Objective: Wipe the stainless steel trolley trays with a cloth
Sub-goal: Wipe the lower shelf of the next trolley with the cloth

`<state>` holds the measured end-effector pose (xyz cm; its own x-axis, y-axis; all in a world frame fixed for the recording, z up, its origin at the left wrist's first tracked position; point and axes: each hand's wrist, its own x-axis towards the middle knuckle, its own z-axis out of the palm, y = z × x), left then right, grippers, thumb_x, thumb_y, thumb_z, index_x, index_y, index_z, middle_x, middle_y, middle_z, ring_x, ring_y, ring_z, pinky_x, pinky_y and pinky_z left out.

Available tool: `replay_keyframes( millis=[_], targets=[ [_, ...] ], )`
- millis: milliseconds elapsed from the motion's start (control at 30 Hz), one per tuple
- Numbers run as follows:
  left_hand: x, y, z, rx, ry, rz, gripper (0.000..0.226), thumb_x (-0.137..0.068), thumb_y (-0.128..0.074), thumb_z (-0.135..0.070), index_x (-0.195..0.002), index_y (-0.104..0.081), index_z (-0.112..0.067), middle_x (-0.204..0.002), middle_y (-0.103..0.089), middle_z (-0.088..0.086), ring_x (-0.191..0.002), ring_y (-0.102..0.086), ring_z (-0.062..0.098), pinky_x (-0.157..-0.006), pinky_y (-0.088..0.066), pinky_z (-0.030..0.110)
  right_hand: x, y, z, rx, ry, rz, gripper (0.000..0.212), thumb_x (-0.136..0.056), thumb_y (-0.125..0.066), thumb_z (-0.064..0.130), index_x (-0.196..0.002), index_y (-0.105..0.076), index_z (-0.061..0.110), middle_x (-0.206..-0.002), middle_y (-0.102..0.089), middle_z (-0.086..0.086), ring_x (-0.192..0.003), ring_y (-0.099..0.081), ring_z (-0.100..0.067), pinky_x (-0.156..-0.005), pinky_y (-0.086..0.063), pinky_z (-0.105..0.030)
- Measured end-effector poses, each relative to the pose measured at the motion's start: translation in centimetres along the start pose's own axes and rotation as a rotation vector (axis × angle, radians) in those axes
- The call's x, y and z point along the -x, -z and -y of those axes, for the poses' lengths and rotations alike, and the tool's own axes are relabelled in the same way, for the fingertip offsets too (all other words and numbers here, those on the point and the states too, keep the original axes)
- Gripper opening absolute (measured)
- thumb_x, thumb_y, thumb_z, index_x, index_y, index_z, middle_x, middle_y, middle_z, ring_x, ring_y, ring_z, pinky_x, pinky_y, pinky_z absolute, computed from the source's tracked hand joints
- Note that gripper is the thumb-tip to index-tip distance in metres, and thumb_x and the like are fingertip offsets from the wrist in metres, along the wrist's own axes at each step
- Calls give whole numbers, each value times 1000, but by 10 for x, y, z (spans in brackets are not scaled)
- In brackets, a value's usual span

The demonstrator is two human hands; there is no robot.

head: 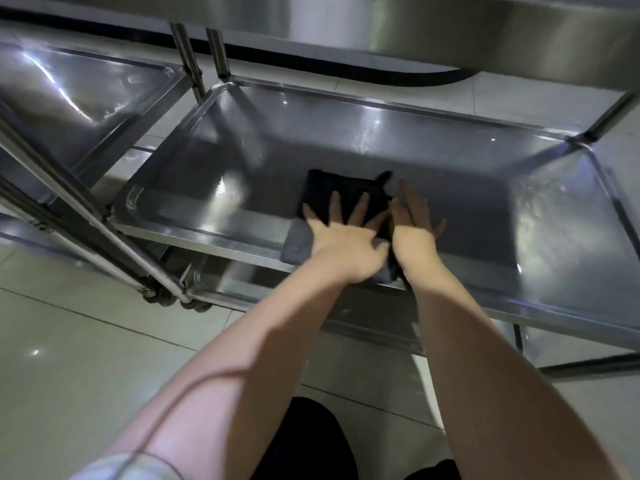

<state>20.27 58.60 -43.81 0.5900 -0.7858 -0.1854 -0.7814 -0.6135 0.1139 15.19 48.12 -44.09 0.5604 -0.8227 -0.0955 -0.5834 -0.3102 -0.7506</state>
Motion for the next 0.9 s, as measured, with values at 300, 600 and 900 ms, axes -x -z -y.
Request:
replay_keyframes(
  millis=[300, 600, 900],
  targets=[
    [22, 30, 49, 409, 477, -327, 57, -81, -70, -44, -130, -55, -18, -126, -54, 17, -120, -45, 37, -96, -42, 41, 20, 16, -5, -231, 175, -91, 24, -90, -61, 14, -110, -71, 20, -123, -66, -1, -127, -49, -24, -119, -9, -46],
    [17, 72, 25, 499, 296, -98, 31, -84, -70, -27, -110, -65, -9, -109, -68, 12, -100, -63, 31, -85, -52, 35, 26, 34, 26, 349, 445, 101, 57, -87, -55, 15, -140, -47, 32, -150, -39, 0, -139, -24, -30, -114, -23, -40],
    [52, 102, -36, 631, -240, -357, 18, -80, -75, -26, -98, -72, -25, -93, -72, -6, -89, -65, 14, -82, -53, 34, 32, 131, 4, 446, 467, -195, 23, -82, -69, 23, -102, -67, 32, -156, -32, 7, -147, -9, -29, -114, -6, -36]
  ],
)
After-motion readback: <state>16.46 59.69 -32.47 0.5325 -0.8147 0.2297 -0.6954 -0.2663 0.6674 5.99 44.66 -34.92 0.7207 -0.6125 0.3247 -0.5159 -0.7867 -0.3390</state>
